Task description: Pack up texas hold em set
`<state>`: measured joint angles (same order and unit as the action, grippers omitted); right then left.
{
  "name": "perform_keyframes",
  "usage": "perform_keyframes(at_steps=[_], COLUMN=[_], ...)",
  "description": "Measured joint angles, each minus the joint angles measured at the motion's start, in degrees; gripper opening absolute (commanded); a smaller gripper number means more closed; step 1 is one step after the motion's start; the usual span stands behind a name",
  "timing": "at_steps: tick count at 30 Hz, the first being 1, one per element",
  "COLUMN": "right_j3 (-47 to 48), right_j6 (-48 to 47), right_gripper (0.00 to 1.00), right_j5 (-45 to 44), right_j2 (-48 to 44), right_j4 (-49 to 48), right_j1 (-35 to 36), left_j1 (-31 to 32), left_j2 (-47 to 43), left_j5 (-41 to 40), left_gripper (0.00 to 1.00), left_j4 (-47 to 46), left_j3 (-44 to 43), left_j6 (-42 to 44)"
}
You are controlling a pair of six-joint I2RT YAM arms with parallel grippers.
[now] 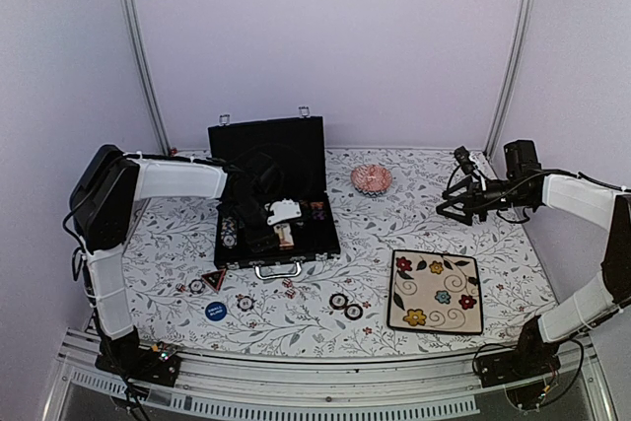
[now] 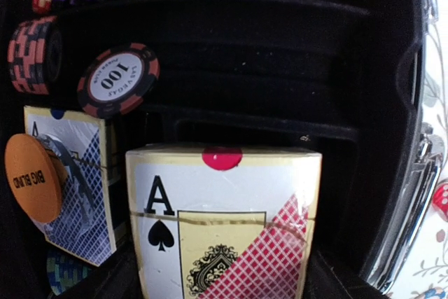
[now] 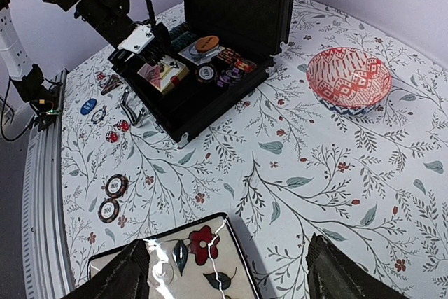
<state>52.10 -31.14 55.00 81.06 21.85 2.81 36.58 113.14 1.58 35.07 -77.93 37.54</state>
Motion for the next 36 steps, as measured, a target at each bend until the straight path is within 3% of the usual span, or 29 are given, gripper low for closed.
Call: perform_keyframes(at_steps=[6, 17, 24, 26, 30, 36], right_j3=[0.0, 0.0, 0.0, 0.0, 0.0, 0.0], right_j6=[0.0, -0.7, -1.1, -1.1, -1.3, -1.3], right_gripper=[0.77, 0.78, 0.78, 0.78, 0.77, 0.77], right_j5=[0.0, 0.0, 0.1, 0.1, 0.1, 0.0], right_j2=[0.1, 0.6, 0.8, 0.8, 0.8, 0.8], right_j4=[0.2, 0.9, 1.0, 1.1, 1.2, 1.3], right_j1=[0.0, 0.0, 0.0, 0.0, 0.0, 0.0], left_j1=[0.0, -0.1, -0.1, -0.1, -0.1, 0.1], left_j2=[0.0, -0.1, -5.7, -8.7, -12.2, -5.9], left_j5=[2.0, 4.3, 3.9, 3.8, 0.2, -6.6], left_gripper=[0.7, 0.84, 0.84, 0.79, 0.57, 0.33], left_j4=[0.2, -0.7, 0.3, 0.0, -3.9, -7.3], left_j3=[0.0, 0.0, 0.0, 0.0, -0.7, -5.6], left_j6=[0.2, 1.5, 1.6, 1.2, -2.2, -8.5])
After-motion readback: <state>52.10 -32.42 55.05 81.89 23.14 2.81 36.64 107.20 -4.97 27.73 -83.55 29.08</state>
